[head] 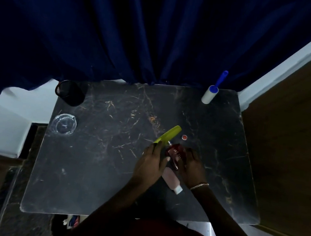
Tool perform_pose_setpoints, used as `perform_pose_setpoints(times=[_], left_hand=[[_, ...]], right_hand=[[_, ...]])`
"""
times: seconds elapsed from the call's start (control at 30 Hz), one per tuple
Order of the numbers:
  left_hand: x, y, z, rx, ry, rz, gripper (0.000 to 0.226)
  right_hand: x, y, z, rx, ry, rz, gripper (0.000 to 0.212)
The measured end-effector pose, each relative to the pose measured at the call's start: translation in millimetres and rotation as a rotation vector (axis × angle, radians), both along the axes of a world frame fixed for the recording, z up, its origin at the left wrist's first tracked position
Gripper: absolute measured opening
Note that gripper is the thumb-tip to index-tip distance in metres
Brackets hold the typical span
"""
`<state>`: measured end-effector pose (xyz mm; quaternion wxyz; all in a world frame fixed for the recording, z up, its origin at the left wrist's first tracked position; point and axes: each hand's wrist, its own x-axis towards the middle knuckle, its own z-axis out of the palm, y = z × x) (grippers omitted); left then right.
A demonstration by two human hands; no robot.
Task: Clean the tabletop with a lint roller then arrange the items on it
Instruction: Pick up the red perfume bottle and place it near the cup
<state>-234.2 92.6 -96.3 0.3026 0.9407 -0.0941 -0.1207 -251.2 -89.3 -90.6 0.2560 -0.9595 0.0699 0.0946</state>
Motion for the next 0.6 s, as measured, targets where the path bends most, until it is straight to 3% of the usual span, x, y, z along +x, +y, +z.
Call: perform_pose_setpoints(times=[0.1, 0.27, 0.6], left_hand=[[4.7, -29.3, -1.7, -0.157, 0.168, 0.204, 0.047], [12.7, -60.0, -8.3, -0.183, 0.409, 0.434, 0.032], [15.1, -84.7, -10.8, -0.345, 0.492, 0.624, 0.024]], right_hand=[[7.2, -13.0, 0.7, 0.104, 0.094, -0.082, 0.049], [23.3, -24.7, -4.5, 0.24, 0.24, -0.158, 0.041], [36.6, -26.7, -12.0, 0.331, 0.326, -0.201, 0.019]])
